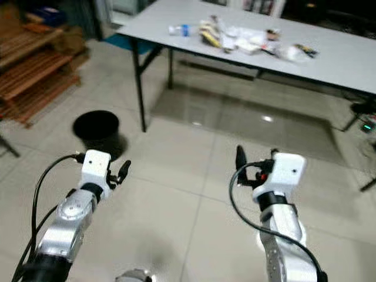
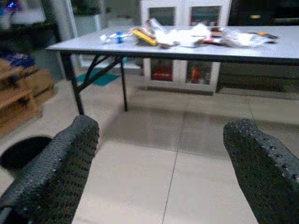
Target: Picking trash to rubbish bin
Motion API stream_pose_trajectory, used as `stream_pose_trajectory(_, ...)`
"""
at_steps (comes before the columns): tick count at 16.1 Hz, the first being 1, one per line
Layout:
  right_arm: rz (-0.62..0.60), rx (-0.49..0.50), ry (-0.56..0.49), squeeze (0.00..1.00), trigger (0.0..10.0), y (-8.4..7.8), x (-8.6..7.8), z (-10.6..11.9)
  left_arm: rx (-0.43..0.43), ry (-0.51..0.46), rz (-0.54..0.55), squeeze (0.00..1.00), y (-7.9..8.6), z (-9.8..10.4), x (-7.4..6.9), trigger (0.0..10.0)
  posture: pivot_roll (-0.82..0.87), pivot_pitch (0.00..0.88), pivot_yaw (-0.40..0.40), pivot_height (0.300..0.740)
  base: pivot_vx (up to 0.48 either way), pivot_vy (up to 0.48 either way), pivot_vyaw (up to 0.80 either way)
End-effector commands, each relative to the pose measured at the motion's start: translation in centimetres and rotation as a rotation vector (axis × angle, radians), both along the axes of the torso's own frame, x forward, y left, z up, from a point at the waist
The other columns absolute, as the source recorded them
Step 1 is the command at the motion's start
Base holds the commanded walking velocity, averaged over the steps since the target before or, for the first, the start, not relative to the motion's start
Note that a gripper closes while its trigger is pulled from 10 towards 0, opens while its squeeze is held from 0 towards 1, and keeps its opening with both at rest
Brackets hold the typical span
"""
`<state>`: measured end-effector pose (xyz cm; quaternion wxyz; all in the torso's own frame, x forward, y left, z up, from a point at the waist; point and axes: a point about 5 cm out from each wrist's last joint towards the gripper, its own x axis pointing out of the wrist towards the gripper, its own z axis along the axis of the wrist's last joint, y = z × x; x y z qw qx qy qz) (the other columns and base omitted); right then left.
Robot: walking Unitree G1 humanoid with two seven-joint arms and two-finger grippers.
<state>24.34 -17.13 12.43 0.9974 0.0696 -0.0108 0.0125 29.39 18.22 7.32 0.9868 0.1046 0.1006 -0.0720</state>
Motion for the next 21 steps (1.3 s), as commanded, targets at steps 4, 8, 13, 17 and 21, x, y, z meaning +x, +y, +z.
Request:
stream_pose_trajectory(4,0.046,-0.04,0.005,0.0,10.0,1.2,0.3,-0.6,0.065,-0.025,-0.005,0.0,0.7,1.2,-0.3,10.0,0.32,0.14,-0.124,0.74,0.0,0.0,0.0)
stream_pose_trajectory(8,-0.045,-0.019,-0.044,0.0,10.0,-0.5,0.3,0.1,0.048,-0.043,-0.085,0.0,-2.3,1.8,-0.1,10.0,0.3,0.114,-0.081,0.74,0.0,0.0,0.0)
stream_pose_trajectory(13,-0.102,-0.052,-0.077,0.0,10.0,-0.2,-0.2,0.4,0.067,0.014,-0.097,0.0,-1.6,1.6,0.5,10.0,0.26,0.104,-0.046,0.74,0.0,0.0,0.0)
stream_pose_trajectory(17,-0.082,-0.045,-0.056,0.0,10.0,0.2,0.2,-0.5,0.069,0.043,-0.016,0.0,-0.5,0.6,-0.8,10.0,0.3,0.102,-0.092,0.74,0.0,0.0,0.0)
stream_pose_trajectory(21,-0.112,-0.034,-0.047,0.0,10.0,-0.3,0.3,-0.7,0.077,0.056,-0.079,0.0,-1.4,0.2,-1.0,10.0,0.3,0.096,-0.072,0.74,0.0,0.0,-0.28)
